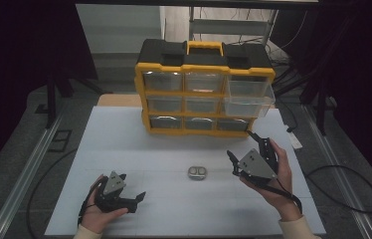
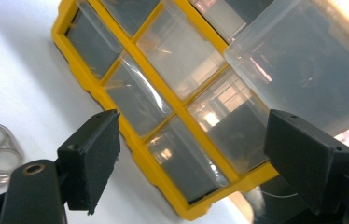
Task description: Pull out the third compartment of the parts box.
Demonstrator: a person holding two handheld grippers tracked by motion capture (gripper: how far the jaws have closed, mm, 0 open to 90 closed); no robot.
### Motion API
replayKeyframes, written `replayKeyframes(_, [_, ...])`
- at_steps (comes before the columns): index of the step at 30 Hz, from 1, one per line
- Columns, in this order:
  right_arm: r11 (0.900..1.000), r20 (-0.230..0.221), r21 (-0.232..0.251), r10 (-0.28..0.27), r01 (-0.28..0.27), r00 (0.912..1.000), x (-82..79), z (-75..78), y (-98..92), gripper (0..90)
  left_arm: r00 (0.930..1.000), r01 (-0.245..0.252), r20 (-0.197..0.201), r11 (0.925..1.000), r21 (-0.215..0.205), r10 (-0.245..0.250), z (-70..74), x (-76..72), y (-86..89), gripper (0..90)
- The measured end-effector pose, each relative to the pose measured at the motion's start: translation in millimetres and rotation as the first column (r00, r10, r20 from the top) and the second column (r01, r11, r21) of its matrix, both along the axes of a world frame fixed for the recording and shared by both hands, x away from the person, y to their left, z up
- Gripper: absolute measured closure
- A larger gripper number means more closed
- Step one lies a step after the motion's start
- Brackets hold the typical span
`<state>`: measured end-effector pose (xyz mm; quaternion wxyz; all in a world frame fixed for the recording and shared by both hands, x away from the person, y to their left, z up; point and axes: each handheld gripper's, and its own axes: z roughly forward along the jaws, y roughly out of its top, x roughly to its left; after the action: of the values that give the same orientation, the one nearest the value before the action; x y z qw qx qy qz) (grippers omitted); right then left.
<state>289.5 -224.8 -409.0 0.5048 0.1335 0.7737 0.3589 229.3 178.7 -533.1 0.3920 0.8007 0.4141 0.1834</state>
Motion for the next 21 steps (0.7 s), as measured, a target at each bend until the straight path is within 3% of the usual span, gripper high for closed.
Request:
replayKeyframes(14, [0.999,-0.104,0.048,0.023,-0.018,0.9943,0.1,-20.0,0.7,18.7,1.0000,0.001,-0.001,1.0000,-0.001,-0.001,-0.4,0.4,0.6,7.8])
replayKeyframes(21, [0.996,-0.161,0.080,0.039,-0.026,0.9861,-0.4,-23.7,0.7,18.7,1.0000,-0.001,-0.002,1.0000,-0.002,0.001,-0.8,0.7,0.4,7.8])
